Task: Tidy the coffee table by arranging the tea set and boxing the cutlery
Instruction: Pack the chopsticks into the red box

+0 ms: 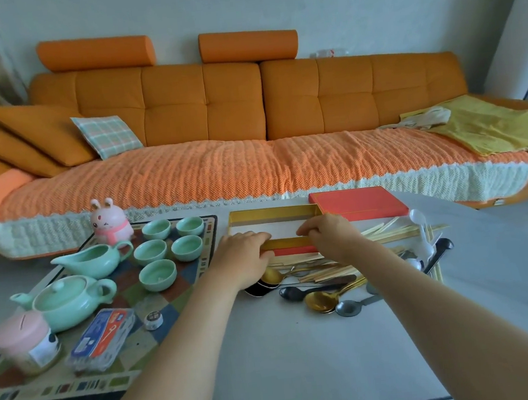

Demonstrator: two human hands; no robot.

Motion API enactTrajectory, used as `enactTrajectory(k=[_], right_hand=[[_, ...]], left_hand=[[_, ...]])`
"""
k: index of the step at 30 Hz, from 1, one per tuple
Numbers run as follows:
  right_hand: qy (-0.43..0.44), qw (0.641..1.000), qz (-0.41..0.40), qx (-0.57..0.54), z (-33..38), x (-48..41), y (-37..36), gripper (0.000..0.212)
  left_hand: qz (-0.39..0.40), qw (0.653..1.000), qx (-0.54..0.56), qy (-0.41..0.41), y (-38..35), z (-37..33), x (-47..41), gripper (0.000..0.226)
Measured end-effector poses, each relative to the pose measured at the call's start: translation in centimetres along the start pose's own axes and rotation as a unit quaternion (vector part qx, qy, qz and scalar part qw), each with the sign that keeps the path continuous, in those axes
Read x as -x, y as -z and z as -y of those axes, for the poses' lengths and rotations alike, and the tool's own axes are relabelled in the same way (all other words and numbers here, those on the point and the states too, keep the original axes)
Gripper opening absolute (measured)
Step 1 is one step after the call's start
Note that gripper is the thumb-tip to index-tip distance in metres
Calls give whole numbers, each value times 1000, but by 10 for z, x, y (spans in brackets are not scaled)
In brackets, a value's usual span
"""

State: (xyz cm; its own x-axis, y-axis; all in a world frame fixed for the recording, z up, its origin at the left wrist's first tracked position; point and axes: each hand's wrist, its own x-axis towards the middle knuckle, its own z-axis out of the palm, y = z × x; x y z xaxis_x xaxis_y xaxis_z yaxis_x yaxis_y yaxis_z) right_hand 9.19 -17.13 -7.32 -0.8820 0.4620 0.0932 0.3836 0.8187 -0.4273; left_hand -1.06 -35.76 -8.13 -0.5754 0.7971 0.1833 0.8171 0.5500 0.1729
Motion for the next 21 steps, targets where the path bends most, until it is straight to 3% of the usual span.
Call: enactTrajectory(k=[3, 8, 11, 16, 21], right_hand=[[14, 1000, 0, -15, -3, 7, 5, 37], [116, 986, -118, 34, -13, 18, 17, 33], [109, 989, -83, 49, -13, 30, 25, 29], [61, 993, -17, 97, -27, 42, 23, 36], [56, 995, -2, 87, -32, 48, 20, 35]], left_hand=[[-8, 1000, 24, 7, -1, -3, -2, 48], [-114, 991, 46, -42, 3, -21, -4, 29], [-92, 991, 74, -62, 2, -36, -2, 20], [-11, 996, 65, -52, -13, -43, 4, 29], [-19, 996, 79, -37, -12, -44, 3, 22]])
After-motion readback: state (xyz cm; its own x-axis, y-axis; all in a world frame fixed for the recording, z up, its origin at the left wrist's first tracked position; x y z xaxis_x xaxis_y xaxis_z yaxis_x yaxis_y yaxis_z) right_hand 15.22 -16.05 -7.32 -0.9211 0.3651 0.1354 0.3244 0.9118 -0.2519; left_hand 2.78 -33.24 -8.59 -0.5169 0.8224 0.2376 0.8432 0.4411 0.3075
